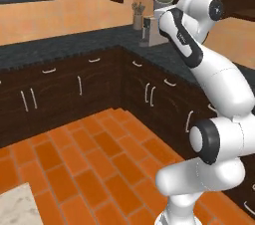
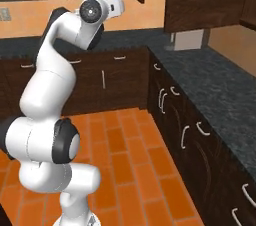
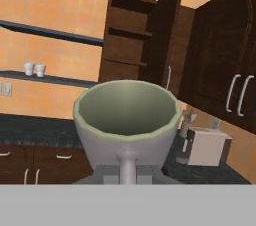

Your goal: Gather all objects into one cabinet and sort the glasses and bowls to opposite sides.

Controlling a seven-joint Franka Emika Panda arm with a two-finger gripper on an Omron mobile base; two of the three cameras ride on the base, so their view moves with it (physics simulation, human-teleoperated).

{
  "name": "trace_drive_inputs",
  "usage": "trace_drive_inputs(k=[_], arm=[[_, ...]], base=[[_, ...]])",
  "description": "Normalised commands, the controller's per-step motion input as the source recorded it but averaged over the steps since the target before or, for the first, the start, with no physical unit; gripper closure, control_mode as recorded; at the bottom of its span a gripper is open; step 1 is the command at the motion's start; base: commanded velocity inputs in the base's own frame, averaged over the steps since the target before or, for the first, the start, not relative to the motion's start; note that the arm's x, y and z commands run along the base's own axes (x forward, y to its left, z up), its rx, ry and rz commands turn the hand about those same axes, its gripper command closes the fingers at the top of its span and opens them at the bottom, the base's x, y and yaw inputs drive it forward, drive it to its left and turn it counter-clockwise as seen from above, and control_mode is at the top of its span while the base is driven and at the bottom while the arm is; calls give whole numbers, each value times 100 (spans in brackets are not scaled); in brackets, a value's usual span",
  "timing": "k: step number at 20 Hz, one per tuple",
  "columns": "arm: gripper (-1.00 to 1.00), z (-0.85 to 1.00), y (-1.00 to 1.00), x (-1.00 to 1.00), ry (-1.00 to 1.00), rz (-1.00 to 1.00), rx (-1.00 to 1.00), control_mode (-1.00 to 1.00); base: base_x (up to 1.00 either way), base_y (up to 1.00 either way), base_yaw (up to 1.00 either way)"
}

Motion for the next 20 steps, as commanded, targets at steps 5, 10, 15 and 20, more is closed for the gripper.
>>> trace_drive_inputs(k=[5, 10, 15, 20], arm=[[100, 0, 0, 0, 0, 0, 0, 100], [100, 0, 0, 0, 0, 0, 0, 100], [100, 0, 0, 0, 0, 0, 0, 100], [100, 0, 0, 0, 0, 0, 0, 100]], base=[[-49, -49, -31], [-36, -36, -34], [-34, -35, -36], [-3, -12, -53]])
